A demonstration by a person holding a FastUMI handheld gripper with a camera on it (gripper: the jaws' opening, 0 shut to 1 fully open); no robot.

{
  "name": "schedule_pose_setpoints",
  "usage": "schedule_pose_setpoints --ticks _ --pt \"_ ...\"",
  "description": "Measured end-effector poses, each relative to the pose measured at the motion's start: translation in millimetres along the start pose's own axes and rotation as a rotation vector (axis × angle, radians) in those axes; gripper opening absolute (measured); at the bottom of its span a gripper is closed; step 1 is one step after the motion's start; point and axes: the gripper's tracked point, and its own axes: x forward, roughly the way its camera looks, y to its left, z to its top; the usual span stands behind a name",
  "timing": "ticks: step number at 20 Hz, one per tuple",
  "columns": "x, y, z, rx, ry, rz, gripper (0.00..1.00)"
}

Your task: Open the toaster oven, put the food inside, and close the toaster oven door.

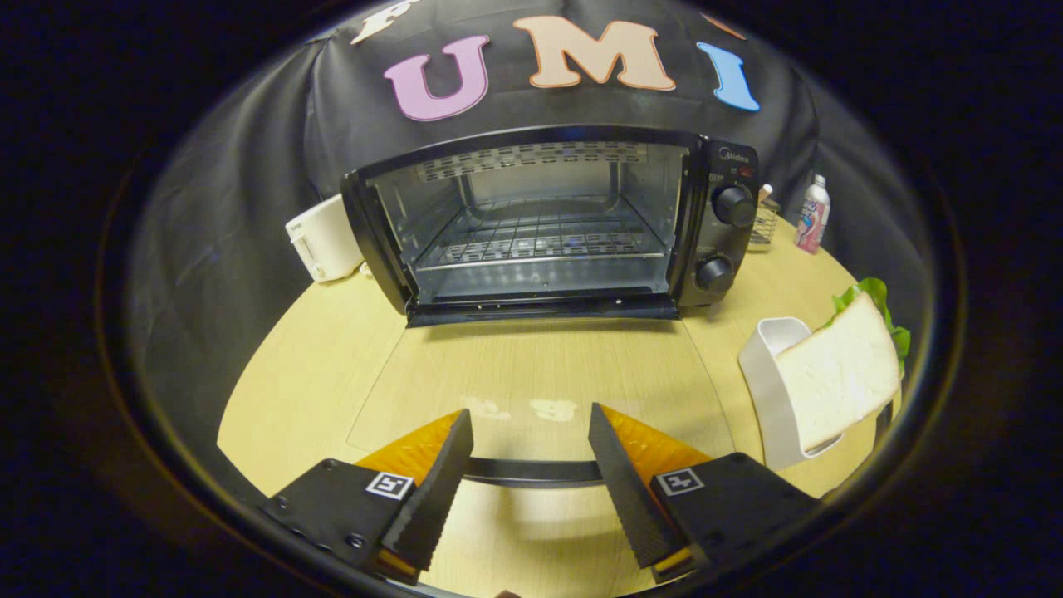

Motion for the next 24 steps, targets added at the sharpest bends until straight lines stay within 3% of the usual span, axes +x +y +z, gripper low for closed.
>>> schedule_pose_setpoints --ticks 7,13,18,24 --pt "4 -3 11 0.018 0.014 0.02 0.87" --pt "-20 -31 43 -0.001 0.013 -0.022 0.86" --pt "-52 -80 93 0.111 -0.1 0.004 0.85" --pt "-89 -177 127 0.301 -0.255 -0.051 0.85"
